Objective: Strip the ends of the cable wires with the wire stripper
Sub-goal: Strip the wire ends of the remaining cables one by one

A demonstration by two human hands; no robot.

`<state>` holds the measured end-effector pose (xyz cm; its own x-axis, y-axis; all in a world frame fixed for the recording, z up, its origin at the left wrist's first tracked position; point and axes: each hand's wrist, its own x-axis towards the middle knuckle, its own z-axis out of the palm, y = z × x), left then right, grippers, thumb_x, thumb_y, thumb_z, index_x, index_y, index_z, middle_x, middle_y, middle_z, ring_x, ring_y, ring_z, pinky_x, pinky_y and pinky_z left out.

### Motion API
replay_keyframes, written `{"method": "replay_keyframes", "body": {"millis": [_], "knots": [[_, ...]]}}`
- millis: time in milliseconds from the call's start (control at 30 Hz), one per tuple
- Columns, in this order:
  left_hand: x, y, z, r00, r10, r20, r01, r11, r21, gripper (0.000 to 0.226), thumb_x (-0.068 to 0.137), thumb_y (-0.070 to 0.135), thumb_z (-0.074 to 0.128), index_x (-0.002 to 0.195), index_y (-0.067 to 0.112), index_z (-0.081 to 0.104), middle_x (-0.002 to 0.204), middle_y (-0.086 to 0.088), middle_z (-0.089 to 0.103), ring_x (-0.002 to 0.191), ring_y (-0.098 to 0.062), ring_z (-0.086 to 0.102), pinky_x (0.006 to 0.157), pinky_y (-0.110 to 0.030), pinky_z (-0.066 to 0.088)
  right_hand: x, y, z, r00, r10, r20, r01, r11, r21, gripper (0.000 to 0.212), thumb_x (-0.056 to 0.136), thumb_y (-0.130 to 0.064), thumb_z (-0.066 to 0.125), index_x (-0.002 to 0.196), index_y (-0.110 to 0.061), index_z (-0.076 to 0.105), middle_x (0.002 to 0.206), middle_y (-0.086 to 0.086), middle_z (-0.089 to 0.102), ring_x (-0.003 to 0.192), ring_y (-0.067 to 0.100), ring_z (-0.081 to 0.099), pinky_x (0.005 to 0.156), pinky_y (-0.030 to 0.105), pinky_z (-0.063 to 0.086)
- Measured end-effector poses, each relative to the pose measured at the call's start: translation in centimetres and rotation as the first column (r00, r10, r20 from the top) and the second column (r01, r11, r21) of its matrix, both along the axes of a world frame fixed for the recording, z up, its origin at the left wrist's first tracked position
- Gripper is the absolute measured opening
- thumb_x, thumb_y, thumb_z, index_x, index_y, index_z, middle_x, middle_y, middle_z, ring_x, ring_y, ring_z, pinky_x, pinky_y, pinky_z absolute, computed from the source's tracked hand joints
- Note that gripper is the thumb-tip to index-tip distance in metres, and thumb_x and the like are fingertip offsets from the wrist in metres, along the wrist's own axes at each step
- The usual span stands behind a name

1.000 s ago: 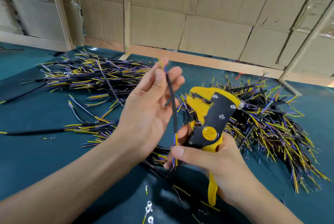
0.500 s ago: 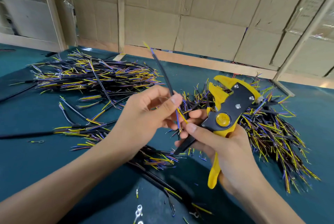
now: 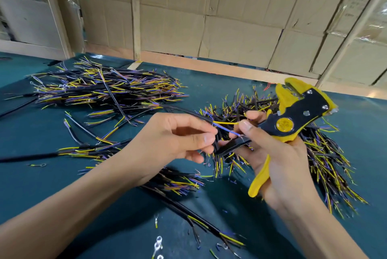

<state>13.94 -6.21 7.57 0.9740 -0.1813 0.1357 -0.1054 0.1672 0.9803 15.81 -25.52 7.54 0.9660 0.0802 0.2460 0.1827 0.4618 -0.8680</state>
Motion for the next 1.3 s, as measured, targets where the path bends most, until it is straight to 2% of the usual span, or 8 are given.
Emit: {"method": "replay_keyframes", "body": {"millis": [100,233,433,633,767,1000,1200,1300], "knots": [[-0.31,-0.65,0.28,0.998,-0.049,-0.043,0.043,0.99,-0.132,0.019,0.08,0.024,0.077,0.089,0.007,0.073,0.093,-0.017,0.072,0.087,-0.028,0.072,0.065,-0.031,0.056,-0.06,0.08,-0.22,1.0,0.023,0.001,-0.023,0.999,-0.048,0.019,0.072,-0.004,0.074,0.089,-0.013,0.073,0.079,0.012,0.069,0.069,0.028,0.069,0.063,0.038,0.058],[-0.47,-0.97,0.25,0.994,-0.043,-0.102,0.02,0.975,-0.22,0.028,0.076,0.011,0.075,0.101,0.0,0.069,0.087,-0.019,0.072,0.078,-0.029,0.073,0.061,-0.028,0.056,-0.35,0.41,-0.59,0.999,0.04,0.003,-0.04,0.992,-0.117,0.023,0.072,-0.002,0.081,0.091,-0.014,0.075,0.081,0.017,0.072,0.071,0.032,0.07,0.064,0.039,0.058],[-0.42,-0.77,0.12,0.996,-0.02,-0.088,0.011,0.994,-0.105,0.025,0.068,0.015,0.078,0.093,0.01,0.075,0.086,-0.022,0.072,0.074,-0.028,0.074,0.051,-0.023,0.051,-0.31,0.22,-0.35,0.999,0.026,0.027,-0.023,0.995,-0.097,0.02,0.076,-0.002,0.076,0.092,-0.013,0.075,0.082,0.016,0.071,0.071,0.033,0.068,0.065,0.04,0.058],[-0.33,-0.5,0.11,0.997,-0.043,-0.064,0.039,0.997,-0.059,0.025,0.069,0.024,0.081,0.089,0.009,0.077,0.086,-0.015,0.074,0.077,-0.026,0.074,0.055,-0.024,0.052,-0.21,0.13,-0.26,0.999,0.017,0.028,-0.014,0.994,-0.111,0.022,0.072,-0.007,0.08,0.092,-0.014,0.075,0.081,0.014,0.071,0.07,0.031,0.069,0.068,0.041,0.059],[-0.24,-0.29,0.14,0.998,-0.064,-0.024,0.064,0.998,-0.014,0.008,0.075,0.023,0.078,0.077,0.016,0.078,0.087,-0.013,0.076,0.077,-0.023,0.074,0.06,-0.024,0.054,-0.31,0.06,-0.25,0.999,0.016,0.041,-0.011,0.993,-0.116,0.021,0.073,-0.008,0.078,0.092,-0.014,0.076,0.082,0.014,0.071,0.071,0.032,0.069,0.07,0.042,0.059],[-0.27,-0.05,0.23,0.999,-0.045,0.014,0.044,0.994,0.102,0.011,0.078,0.028,0.074,0.077,0.017,0.078,0.087,-0.018,0.073,0.072,-0.021,0.07,0.059,-0.025,0.053,-0.28,-0.03,-0.32,0.999,0.006,0.045,0.001,0.99,-0.144,0.02,0.075,-0.005,0.08,0.094,-0.011,0.074,0.081,0.018,0.071,0.07,0.034,0.069,0.068,0.043,0.059],[-0.2,-0.29,0.21,0.999,-0.016,-0.032,0.014,0.997,-0.077,0.015,0.08,0.02,0.07,0.085,0.007,0.076,0.086,-0.015,0.07,0.078,-0.023,0.069,0.055,-0.025,0.05,-0.22,0.2,-0.43,0.996,0.079,0.045,-0.066,0.97,-0.233,0.023,0.069,-0.014,0.083,0.09,-0.014,0.076,0.08,0.015,0.071,0.071,0.033,0.068,0.076,0.063,0.06],[-0.22,-0.6,0.16,0.998,0.021,-0.067,-0.032,0.988,-0.154,0.019,0.076,0.02,0.073,0.089,0.007,0.076,0.085,-0.014,0.07,0.074,-0.023,0.067,0.052,-0.027,0.048,-0.39,0.37,-0.71,0.993,0.1,0.055,-0.08,0.957,-0.28,0.025,0.068,-0.011,0.084,0.091,-0.012,0.075,0.084,0.017,0.073,0.07,0.034,0.069,0.069,0.055,0.061]]}}
